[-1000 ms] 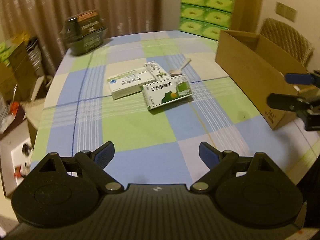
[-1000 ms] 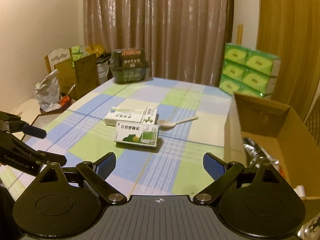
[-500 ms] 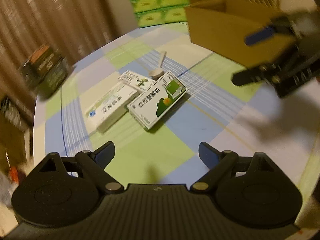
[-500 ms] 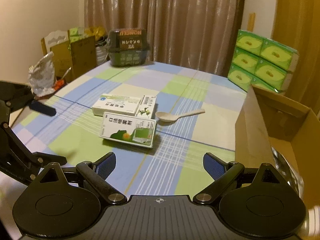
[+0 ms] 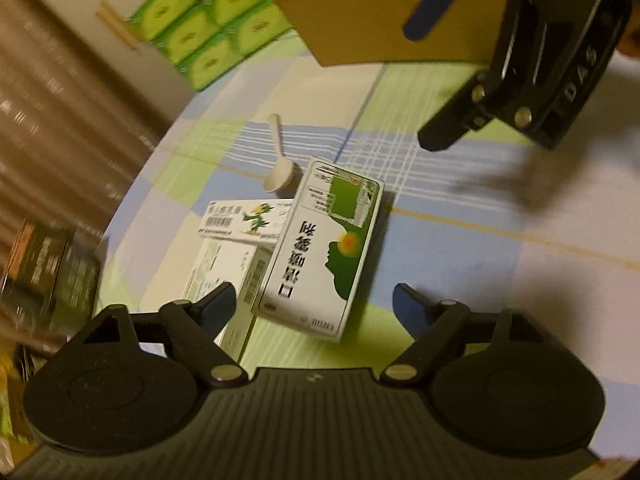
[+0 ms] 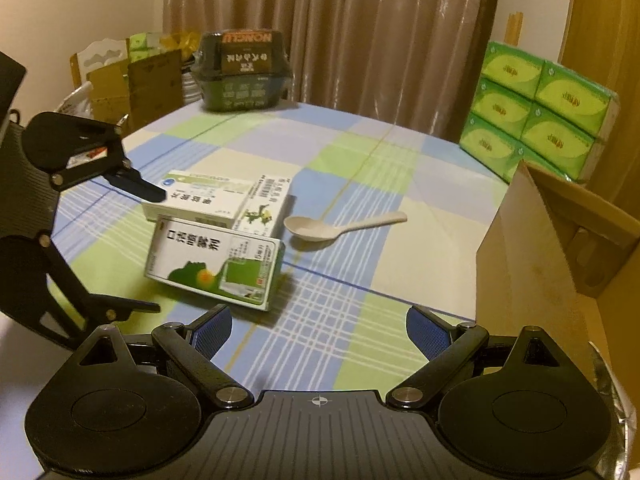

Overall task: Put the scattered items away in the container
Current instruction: 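Move both open tools back over the medicine boxes on the table, then close the left tool on the green-white medicine box while the right tool grasps the white tube box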

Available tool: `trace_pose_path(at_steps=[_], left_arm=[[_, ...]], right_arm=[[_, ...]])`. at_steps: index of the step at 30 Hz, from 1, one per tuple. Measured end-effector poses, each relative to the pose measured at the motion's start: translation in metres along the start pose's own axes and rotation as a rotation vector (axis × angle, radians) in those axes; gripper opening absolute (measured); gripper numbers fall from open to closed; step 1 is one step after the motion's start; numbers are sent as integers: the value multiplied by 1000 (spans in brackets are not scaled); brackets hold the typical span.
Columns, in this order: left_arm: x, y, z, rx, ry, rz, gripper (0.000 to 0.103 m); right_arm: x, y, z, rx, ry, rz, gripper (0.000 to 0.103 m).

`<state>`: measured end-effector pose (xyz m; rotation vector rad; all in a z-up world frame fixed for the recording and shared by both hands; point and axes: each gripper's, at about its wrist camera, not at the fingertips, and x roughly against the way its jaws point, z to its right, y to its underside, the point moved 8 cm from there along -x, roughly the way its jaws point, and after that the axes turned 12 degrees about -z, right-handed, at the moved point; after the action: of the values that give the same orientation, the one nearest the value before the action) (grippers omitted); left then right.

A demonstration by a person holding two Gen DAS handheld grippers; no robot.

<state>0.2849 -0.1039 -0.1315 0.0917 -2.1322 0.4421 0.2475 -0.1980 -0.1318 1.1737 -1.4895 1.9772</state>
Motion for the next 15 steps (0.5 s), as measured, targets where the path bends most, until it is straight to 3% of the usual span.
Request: trace_pose_path(at_steps=[4,6,9,12,15], left_arm=[[-13,-8,4,-83,-15,2,79],[-18,-12,5,-106,-24,-1,71],[-24,-15,2,-88,-11,-11,56],[-22,-13,2,-59,-1,-16,55],[-12,-2,2,32,22,-24,54]], right_arm=[[-8,2,3,-10,-3,-12,92],[-11,3,4,-15,-4,-18,92],[-14,4,5,-22,-7,-24,92],[-16,3,6,-28,-10,-28,92],[-17,0,6,-39,-14,-26,92]])
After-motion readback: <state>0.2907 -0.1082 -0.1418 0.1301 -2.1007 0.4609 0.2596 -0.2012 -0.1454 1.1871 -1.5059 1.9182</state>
